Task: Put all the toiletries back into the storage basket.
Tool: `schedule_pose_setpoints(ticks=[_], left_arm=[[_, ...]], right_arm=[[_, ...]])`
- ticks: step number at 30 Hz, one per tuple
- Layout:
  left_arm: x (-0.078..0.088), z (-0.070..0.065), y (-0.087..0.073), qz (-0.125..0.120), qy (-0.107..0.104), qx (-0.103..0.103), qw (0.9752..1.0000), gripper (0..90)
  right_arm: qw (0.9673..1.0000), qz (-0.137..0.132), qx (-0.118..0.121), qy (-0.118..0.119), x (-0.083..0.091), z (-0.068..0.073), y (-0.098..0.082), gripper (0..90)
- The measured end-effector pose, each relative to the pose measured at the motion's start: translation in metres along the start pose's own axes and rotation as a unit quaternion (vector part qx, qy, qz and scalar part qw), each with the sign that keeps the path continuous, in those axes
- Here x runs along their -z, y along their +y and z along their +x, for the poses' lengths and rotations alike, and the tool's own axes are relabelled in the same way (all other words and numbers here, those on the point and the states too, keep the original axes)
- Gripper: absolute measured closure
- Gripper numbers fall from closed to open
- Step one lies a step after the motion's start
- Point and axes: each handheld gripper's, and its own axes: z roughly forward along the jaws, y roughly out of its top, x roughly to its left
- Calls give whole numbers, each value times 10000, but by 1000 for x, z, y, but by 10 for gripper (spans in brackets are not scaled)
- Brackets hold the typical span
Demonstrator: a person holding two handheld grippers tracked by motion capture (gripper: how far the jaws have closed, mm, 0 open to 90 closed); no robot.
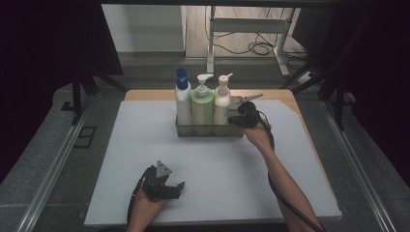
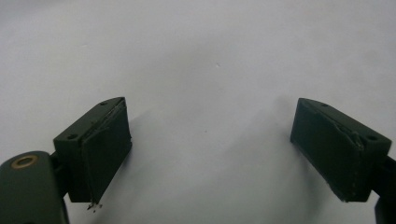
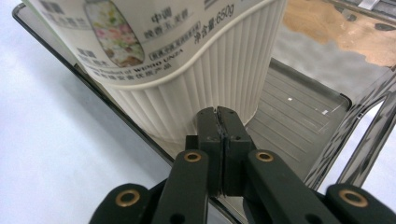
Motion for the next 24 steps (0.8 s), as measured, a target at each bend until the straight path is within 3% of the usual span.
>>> schedule_pose_setpoints(ticks=[15,24], left_arm=[[0,0,0,-2,1,-1,10000,119],[0,0,0,-4,1,-7,10000,119]], right_arm=[[9999,-35,35,-111,4,-1,-2,794],[9997,-81,105,-189,13,0,-1,672]])
